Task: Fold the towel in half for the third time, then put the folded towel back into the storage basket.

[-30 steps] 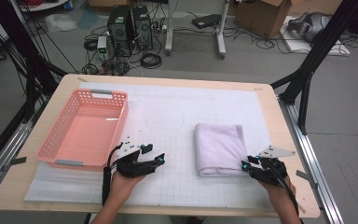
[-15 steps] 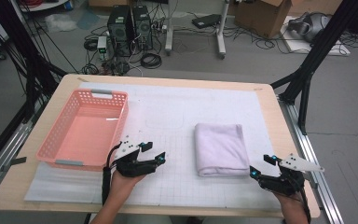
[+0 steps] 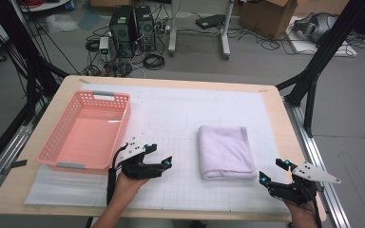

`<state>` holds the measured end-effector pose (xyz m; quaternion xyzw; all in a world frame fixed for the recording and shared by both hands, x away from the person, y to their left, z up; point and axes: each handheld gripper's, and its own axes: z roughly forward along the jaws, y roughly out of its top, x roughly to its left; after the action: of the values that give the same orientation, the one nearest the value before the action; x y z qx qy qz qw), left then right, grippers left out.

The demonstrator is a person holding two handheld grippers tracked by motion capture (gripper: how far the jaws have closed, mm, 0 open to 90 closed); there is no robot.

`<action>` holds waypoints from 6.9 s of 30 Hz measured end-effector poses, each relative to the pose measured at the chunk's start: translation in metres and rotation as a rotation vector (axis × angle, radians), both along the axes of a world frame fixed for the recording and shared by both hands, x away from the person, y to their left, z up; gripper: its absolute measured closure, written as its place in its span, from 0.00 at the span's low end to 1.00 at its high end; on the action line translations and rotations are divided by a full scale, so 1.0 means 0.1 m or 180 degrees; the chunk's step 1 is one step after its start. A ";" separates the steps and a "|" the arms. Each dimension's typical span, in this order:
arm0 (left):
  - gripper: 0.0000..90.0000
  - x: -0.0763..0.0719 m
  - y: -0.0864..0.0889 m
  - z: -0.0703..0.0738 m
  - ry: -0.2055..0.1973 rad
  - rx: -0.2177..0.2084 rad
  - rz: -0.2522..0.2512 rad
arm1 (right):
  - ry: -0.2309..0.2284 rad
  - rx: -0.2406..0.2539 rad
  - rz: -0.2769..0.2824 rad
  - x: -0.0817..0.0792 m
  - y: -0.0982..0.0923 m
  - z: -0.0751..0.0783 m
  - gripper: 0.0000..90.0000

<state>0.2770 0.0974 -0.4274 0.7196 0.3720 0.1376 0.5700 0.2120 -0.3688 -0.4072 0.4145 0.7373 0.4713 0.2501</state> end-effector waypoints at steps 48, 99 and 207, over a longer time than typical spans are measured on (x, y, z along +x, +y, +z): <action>0.26 0.26 -0.53 0.09 0.0193 0.0132 -0.0335 | 0.0129 -0.0049 0.0112 0.03 0.00 -0.07 0.21; 0.65 0.67 -1.52 -0.24 0.0841 0.0469 -0.0441 | 0.0166 0.0007 0.0080 0.07 -0.04 -0.09 0.21; 0.81 0.22 -0.24 1.07 -0.0387 -0.0381 -0.0656 | 0.0178 0.0111 0.0000 0.08 -0.07 -0.11 0.21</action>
<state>0.2987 0.0733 -0.3202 0.7091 0.2684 0.0992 0.6445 0.2203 -0.3759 -0.4177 0.4318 0.7357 0.4722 0.2222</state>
